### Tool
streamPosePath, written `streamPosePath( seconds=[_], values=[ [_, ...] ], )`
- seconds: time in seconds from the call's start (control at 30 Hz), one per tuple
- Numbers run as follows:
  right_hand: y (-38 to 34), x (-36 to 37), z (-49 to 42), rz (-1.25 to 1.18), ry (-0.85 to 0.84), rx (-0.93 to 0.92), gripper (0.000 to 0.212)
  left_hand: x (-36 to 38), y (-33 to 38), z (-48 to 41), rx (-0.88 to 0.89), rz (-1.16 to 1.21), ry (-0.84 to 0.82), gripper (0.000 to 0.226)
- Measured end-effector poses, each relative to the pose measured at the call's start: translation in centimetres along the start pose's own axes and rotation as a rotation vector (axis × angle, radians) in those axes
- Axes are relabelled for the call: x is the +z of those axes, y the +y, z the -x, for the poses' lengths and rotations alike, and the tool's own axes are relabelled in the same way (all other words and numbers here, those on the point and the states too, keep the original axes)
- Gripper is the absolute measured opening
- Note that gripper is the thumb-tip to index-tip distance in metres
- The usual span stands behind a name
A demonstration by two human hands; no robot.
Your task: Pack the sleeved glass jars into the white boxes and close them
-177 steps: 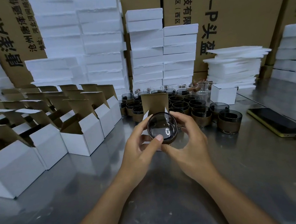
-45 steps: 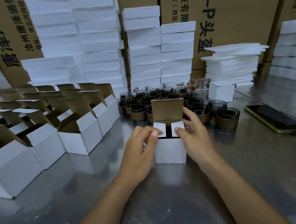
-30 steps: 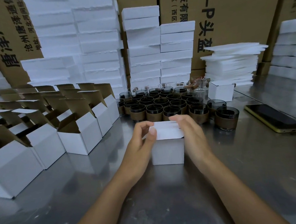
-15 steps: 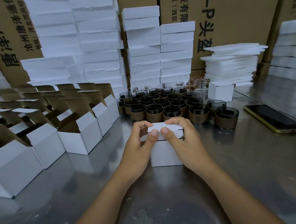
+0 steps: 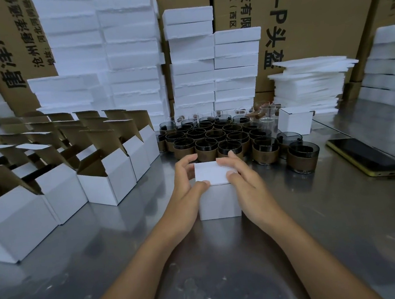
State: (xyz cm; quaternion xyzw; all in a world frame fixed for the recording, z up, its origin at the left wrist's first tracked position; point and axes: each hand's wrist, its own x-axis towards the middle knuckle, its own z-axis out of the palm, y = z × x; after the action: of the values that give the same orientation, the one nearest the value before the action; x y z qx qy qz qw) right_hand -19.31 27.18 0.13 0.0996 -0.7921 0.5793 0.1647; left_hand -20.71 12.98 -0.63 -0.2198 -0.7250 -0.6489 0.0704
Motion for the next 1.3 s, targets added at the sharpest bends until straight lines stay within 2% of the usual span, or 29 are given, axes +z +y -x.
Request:
streamPosePath(
  seconds=[0.2,0.33,0.47,0.63,0.8,1.0,1.17,1.3],
  values=[
    [-0.1,0.1,1.1,0.268,0.154,-0.223,0.025,-0.2,-0.1,0.5,-0.069,-0.032,0.013,0.015],
    [-0.5,0.8,1.9,0.453,0.163,-0.237,0.049,-0.4,-0.1,0.5,-0.051,-0.027,0.071,0.033],
    [-1.1,1.4,2.3,0.561,0.146,-0.213,0.068,-0.3,-0.1,0.2,-0.05,-0.031,0.102,0.021],
    [-1.4,1.6,2.5,0.504,0.217,-0.189,0.073,-0.2,0.2,0.1,-0.02,-0.087,0.149,0.007],
    [-1.0,2.0,2.7,0.502,0.14,-0.102,0.068,-0.2,-0.1,0.2,0.009,-0.179,0.158,0.01],
    [-0.8,1.3,1.9,0.378,0.208,0.011,0.071,-0.5,-0.9,-0.2,-0.038,-0.03,0.19,0.012],
    [-1.8,-1.0,-0.7,0.329,0.24,-0.039,0.065,-0.2,-1.3,-0.4,-0.044,-0.093,0.232,0.028],
    [-3.6,-4.5,-5.4,0.256,0.305,-0.063,0.064,0.1,-1.4,-1.2,-0.077,-0.118,0.267,0.015]
  ],
)
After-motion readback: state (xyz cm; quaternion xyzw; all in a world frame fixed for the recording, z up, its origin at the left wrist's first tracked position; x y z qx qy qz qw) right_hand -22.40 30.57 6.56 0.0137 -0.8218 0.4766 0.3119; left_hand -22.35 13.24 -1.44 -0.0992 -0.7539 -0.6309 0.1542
